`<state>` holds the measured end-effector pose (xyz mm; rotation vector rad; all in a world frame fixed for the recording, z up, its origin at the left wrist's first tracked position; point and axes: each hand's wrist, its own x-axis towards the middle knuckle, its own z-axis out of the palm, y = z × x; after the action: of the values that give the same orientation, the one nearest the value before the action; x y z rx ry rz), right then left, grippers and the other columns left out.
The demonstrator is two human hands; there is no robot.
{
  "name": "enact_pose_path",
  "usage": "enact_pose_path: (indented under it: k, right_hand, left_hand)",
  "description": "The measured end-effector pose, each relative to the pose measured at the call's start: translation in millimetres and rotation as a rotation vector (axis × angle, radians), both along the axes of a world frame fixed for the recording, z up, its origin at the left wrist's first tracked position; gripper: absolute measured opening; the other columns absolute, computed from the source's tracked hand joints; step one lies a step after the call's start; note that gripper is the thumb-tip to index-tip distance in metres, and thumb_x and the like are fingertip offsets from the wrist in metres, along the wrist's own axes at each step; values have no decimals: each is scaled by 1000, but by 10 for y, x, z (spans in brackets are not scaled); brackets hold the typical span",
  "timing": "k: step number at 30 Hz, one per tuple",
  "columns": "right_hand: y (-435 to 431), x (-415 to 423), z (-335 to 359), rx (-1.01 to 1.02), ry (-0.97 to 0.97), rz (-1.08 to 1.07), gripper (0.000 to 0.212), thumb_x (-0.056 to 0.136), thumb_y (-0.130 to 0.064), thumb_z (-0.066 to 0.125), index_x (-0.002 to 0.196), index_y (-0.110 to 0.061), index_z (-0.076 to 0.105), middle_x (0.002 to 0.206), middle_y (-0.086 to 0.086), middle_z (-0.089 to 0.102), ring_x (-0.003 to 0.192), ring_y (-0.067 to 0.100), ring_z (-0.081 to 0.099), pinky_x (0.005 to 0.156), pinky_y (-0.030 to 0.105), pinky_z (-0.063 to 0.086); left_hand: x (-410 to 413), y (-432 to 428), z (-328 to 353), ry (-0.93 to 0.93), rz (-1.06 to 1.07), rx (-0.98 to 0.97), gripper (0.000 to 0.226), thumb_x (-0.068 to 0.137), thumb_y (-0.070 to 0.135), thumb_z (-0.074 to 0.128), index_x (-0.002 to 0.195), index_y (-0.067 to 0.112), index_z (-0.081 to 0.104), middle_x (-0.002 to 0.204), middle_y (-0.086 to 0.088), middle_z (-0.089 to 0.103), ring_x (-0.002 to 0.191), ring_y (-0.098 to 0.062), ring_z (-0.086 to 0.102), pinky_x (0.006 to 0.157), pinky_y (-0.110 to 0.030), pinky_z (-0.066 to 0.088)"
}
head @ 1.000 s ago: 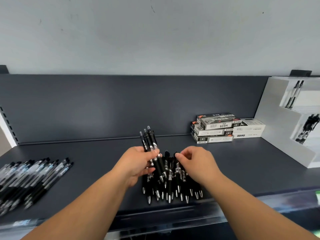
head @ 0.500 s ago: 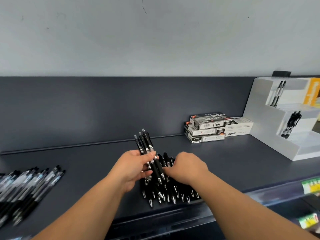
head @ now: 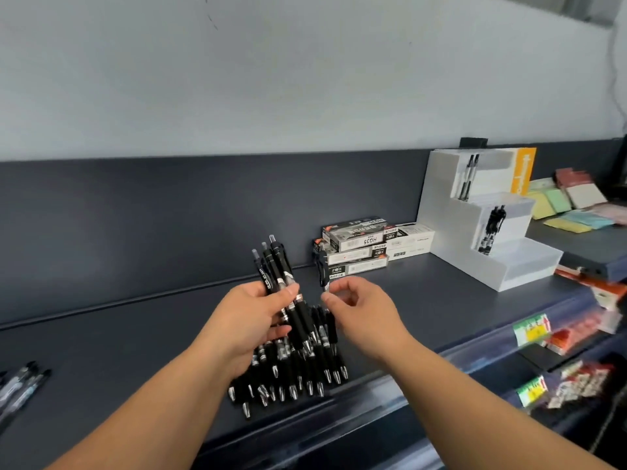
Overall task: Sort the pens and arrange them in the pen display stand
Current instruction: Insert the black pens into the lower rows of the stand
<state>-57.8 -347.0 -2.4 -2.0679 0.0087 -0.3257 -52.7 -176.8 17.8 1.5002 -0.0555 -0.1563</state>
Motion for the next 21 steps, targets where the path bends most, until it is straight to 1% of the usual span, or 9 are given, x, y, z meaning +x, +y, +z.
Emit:
enact_pose_path:
  k: [3,5,7,10,12,14,17,19,21]
  right_hand:
    - [-345,-91,48,-13,-37,-27,19,93,-33,60,111,-30,58,86,-3,68,75,10,62,71,23,48]
    - [-608,-123,83,-10,-54,-50,21,93,-32,60,113,-30,58,87,-3,69,81,11,65,75,24,50]
    - [-916,-147,105,9,-66,-77,16,92,-31,61,108,-30,59,87,-3,69,84,13,67,77,25,50]
    - [-1422,-152,126,54,-75,-97,7,91,-31,63,97,-31,60,86,-5,69,85,15,68,78,30,52]
    - [-1819,-140,146,79,-68,-100,6,90,-32,63,96,-29,62,87,-7,69,86,15,67,81,33,53]
    - [-2207,-101,195,77,-75,-106,8,91,-32,63,94,-25,65,85,-6,69,85,14,67,80,30,53]
    - [-2854,-5,271,-2,-93,-133,12,91,-34,62,89,-23,66,82,-7,68,81,12,65,72,26,48]
    - [-3204,73,318,-28,-87,-148,11,92,-34,60,92,-24,64,83,-7,69,82,12,67,75,30,51]
    - [-3508,150,365,-38,-84,-142,11,94,-32,59,100,-22,60,85,-8,69,80,11,68,76,32,52]
  left_hand:
    - [2,-351,65,-34,-46,7,18,87,25,68,99,11,70,105,-8,73,90,-22,65,59,-22,51]
    - [17,-614,107,-59,-78,20,18,87,25,68,99,11,70,106,-9,73,92,-23,65,60,-23,52]
    - [44,-922,142,-78,-104,28,20,88,24,67,102,10,70,106,-9,73,92,-24,66,61,-22,52]
    - [91,-1423,170,-93,-126,31,23,89,23,66,105,8,68,105,-11,73,86,-20,67,59,-20,52]
    - [138,-1816,171,-101,-119,37,24,89,23,66,107,8,68,107,-11,72,85,-19,66,58,-19,52]
    - [184,-2194,179,-110,-114,53,24,89,24,65,108,8,68,108,-11,72,83,-18,65,58,-20,52]
    - [259,-2794,192,-110,-74,71,19,89,24,66,100,8,68,103,-10,73,82,-18,65,61,-23,52]
    - [297,-3095,198,-106,-47,76,11,89,23,67,90,12,68,97,-10,72,81,-18,63,63,-25,54]
    - [353,-3350,186,-111,-20,92,9,89,23,67,87,14,67,97,-9,72,80,-18,62,64,-26,55]
